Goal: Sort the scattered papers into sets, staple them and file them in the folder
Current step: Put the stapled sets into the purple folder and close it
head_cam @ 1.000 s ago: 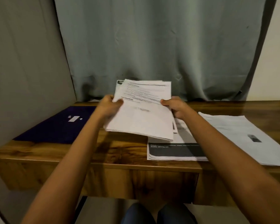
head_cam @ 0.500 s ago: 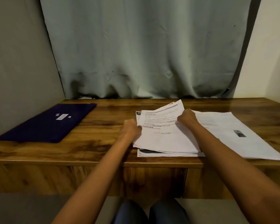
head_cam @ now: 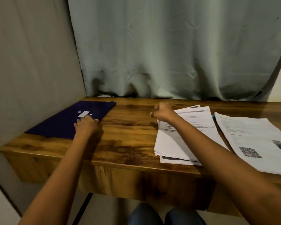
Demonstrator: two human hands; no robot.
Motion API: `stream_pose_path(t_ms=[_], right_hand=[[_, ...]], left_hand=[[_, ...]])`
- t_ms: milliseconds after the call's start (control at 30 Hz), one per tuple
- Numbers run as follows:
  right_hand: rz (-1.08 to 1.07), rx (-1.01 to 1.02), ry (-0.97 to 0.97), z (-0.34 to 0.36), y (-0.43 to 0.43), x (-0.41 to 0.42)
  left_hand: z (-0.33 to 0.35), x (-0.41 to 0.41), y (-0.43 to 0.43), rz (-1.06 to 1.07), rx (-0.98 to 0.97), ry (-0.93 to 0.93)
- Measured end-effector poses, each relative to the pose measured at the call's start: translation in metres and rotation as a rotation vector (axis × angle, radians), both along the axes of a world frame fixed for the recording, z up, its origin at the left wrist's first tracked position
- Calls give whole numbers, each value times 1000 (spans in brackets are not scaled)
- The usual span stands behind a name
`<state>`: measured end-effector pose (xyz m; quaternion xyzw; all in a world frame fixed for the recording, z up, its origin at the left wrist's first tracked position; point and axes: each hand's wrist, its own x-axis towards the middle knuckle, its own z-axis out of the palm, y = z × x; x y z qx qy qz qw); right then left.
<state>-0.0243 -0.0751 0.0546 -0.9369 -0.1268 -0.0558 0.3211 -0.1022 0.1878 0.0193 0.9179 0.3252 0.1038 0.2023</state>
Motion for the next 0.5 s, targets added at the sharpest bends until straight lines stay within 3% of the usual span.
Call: stream_pose_path(t_ms=[167, 367, 500], right_hand=[[181, 9, 86, -13, 56, -13], [240, 55, 135, -24, 103, -18], [287, 44, 113, -29, 123, -17]], left_hand=[[-11, -12, 4, 28, -18, 147], [-16, -32, -35, -135, 100, 115], [-13, -40, -38, -265, 1, 92]])
